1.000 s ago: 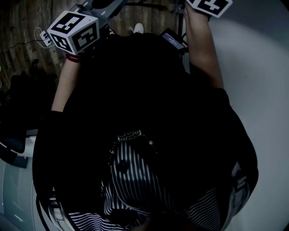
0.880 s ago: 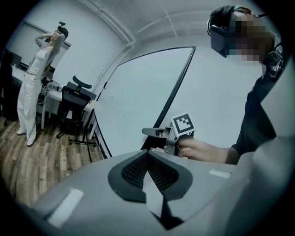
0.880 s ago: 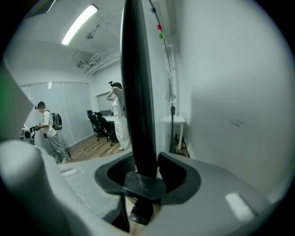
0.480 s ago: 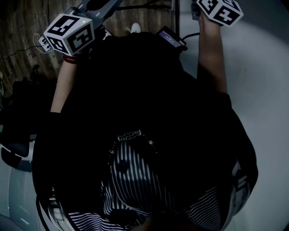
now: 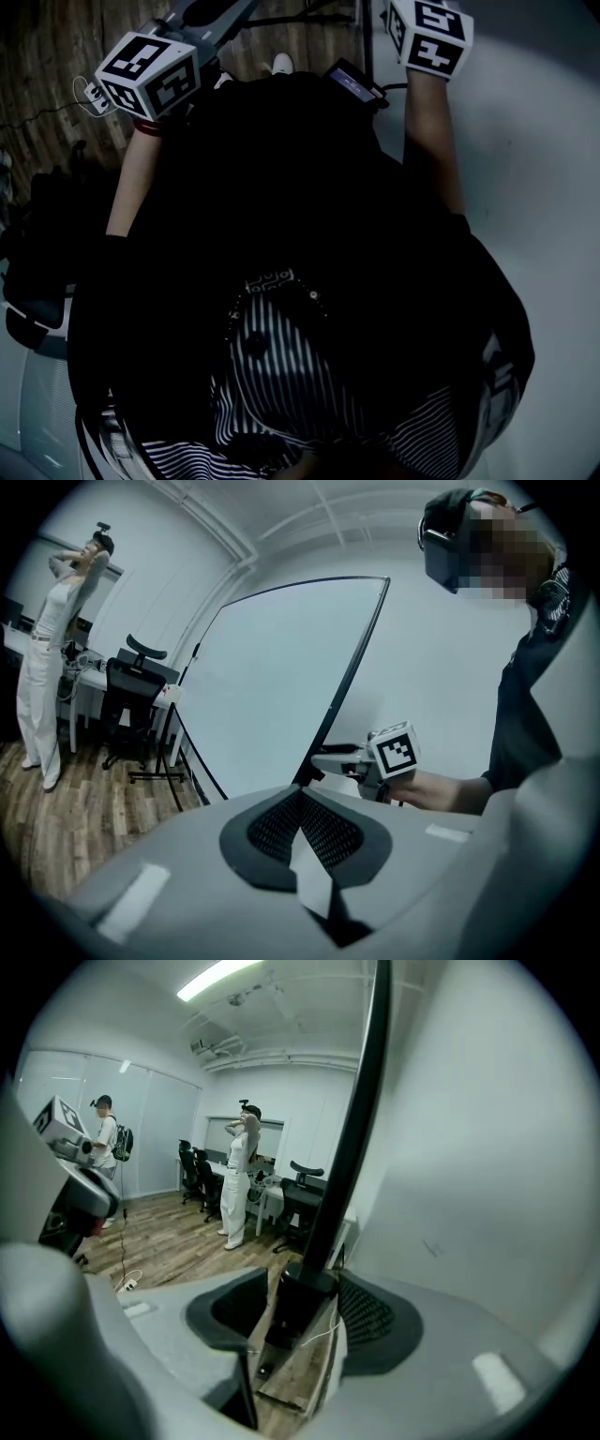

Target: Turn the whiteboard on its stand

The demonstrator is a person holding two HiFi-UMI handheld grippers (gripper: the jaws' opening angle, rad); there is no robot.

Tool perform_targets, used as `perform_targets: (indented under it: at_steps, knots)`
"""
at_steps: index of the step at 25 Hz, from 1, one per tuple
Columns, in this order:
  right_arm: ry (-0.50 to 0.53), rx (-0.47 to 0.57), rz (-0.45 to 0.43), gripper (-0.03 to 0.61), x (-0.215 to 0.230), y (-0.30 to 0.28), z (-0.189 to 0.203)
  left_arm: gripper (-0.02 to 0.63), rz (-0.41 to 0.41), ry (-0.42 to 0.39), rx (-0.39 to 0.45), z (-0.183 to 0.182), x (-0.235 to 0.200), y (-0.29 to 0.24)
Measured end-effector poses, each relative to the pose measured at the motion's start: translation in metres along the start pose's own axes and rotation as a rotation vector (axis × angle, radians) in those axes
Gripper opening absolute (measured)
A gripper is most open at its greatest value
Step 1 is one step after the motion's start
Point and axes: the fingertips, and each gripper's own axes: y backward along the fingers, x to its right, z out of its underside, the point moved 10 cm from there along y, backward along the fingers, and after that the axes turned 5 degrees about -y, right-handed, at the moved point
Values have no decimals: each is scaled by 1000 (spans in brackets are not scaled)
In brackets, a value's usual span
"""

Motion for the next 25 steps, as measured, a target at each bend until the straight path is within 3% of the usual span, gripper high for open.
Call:
perform_targets:
  at_steps: [4,5,8,10,12,25]
  knots:
    - [26,55,-34,225,-8,43,0,-2,0,-5,2,-3,0,5]
    - [26,81,-61,200,-11,54,0,-2,1,-8,4,-4,0,4]
    - [-9,187,-210,2,-20,78,-3,-2,7,-19,18,-8,0,1]
    - [-72,235,-318,2,-26,82,-10,-2,14,-28,38,-15,-2,4]
    - [-116,233,-364,2,-32,79,-16,-2,21,-38,60,-24,-3,10]
    - [-151,207,-418,2,-46,61,0,-2,22,-43,93,-12,-4,5]
